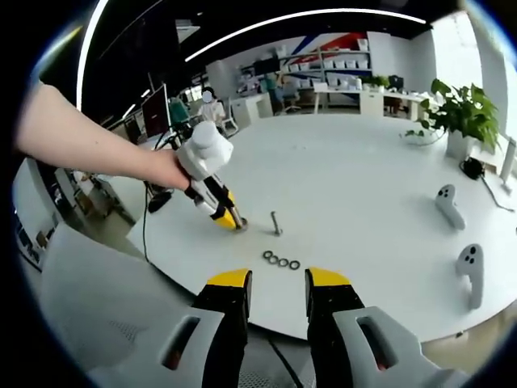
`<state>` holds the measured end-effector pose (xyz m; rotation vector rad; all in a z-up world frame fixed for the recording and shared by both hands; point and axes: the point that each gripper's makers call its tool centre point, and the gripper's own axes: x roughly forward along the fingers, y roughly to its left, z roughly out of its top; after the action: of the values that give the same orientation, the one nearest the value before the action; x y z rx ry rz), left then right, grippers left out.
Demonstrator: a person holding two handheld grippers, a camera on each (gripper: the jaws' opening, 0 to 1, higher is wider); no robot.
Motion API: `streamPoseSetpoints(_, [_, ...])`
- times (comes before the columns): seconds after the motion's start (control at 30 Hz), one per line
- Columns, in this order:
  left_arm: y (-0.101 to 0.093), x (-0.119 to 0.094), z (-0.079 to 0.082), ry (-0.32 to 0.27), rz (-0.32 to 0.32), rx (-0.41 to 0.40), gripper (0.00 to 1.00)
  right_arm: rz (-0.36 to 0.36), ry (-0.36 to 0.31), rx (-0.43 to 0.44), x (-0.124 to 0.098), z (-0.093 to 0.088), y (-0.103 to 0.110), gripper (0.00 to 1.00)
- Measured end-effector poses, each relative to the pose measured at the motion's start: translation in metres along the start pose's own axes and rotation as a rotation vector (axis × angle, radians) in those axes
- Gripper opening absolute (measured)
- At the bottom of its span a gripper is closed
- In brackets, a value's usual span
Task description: Place the washer onto the threaded stud by aligning its center hole with the stud, sliding it down to the base, and recovering from edge contact or off-axis alignment until the washer reaches the visible bottom stop.
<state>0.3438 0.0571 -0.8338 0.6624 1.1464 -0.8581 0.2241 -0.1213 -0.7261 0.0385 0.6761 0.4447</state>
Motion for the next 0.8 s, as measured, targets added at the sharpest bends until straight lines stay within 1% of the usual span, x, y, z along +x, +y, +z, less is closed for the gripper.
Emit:
streamPoseSetpoints(0.07, [0.001, -0.005, -0.001, -0.04, 0.007, -0.049, 0.26, 0.004, 0.001, -0.004, 0.0, 0.0, 0.001, 0.28])
streamPoseSetpoints(0.2, [0.002, -0.018, -0.003, -0.121, 0.019, -0.097, 0.27, 0.011, 0.003, -0.01, 0.0, 0.0, 0.002, 0.28])
streamPoseSetpoints(0.3, [0.001, -0.028, -0.009, -0.158, 0.035, -0.124, 0.27, 0.018, 0.006, -0.014, 0.001, -0.001, 0.004, 0.28])
streamPoseSetpoints(0.37, [0.003, -0.034, -0.015, -0.18, 0.049, -0.158, 0.27, 0.022, 0.009, -0.019, 0.001, -0.001, 0.005, 0.28])
streamPoseSetpoints(0.43, [0.001, -0.04, -0.017, -0.219, 0.047, -0.207, 0.28, 0.025, 0.01, -0.023, 0.001, -0.001, 0.006, 0.28])
streamPoseSetpoints(0.57, [-0.002, -0.051, -0.025, -0.259, 0.058, -0.234, 0.28, 0.031, 0.015, -0.027, 0.001, -0.002, 0.007, 0.28])
streamPoseSetpoints(0.67, [-0.005, -0.059, -0.03, -0.307, 0.064, -0.273, 0.28, 0.034, 0.02, -0.032, 0.001, -0.002, 0.009, 0.28])
streamPoseSetpoints(0.73, [-0.003, -0.059, -0.043, -0.299, 0.072, -0.305, 0.29, 0.038, 0.022, -0.037, 0.001, -0.003, 0.009, 0.28])
streamPoseSetpoints(0.8, [-0.005, -0.06, -0.047, -0.319, 0.066, -0.346, 0.29, 0.039, 0.024, -0.038, 0.001, -0.003, 0.01, 0.28])
